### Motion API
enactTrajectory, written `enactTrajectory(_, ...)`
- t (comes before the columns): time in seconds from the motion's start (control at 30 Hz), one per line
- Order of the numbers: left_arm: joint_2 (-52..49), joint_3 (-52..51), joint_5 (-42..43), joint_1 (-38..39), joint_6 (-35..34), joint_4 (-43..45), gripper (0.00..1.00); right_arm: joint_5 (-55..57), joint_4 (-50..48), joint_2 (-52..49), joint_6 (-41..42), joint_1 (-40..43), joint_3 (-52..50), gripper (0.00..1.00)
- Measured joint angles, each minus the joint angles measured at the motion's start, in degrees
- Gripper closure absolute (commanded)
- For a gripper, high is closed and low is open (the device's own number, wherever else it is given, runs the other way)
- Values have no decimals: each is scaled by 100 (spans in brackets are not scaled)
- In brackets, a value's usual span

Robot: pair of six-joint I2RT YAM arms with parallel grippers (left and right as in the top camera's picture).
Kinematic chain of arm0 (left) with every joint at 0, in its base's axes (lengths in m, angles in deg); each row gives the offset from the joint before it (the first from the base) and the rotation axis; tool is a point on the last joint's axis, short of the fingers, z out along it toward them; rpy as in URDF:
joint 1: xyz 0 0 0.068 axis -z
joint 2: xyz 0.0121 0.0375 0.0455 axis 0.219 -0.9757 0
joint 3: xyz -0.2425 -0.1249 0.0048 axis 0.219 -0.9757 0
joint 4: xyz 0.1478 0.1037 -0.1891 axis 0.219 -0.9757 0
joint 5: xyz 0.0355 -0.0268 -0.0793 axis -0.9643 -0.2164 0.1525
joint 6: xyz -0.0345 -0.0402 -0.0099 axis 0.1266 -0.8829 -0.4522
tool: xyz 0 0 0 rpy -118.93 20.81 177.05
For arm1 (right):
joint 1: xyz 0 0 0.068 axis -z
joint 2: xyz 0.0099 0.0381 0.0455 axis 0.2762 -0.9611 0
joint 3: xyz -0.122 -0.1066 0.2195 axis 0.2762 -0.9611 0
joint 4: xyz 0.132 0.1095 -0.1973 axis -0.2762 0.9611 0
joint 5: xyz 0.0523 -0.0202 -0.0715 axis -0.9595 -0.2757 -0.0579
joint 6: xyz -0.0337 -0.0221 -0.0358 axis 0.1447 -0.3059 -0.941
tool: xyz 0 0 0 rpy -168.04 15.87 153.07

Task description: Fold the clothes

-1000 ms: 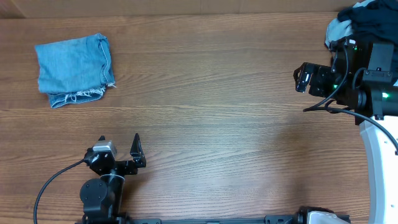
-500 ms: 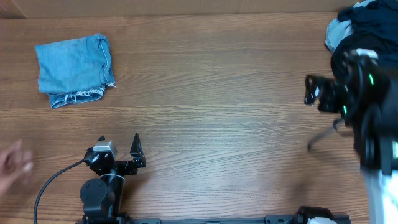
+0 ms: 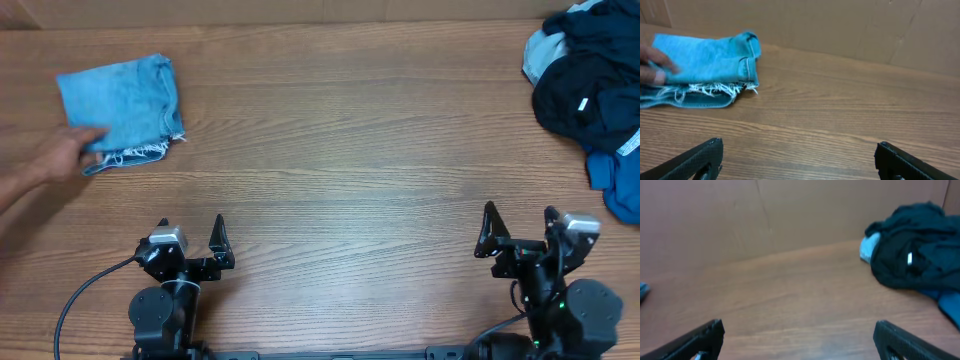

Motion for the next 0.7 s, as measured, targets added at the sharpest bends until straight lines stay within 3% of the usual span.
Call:
enactTrajectory(0.33,0,-2,0,0,0,-2,0,-4,-1252,901,503,0,-1615,0)
enactTrajectory(0.7,0,-2,0,0,0,-2,0,0,-1961,911,662,-44,-2376,0)
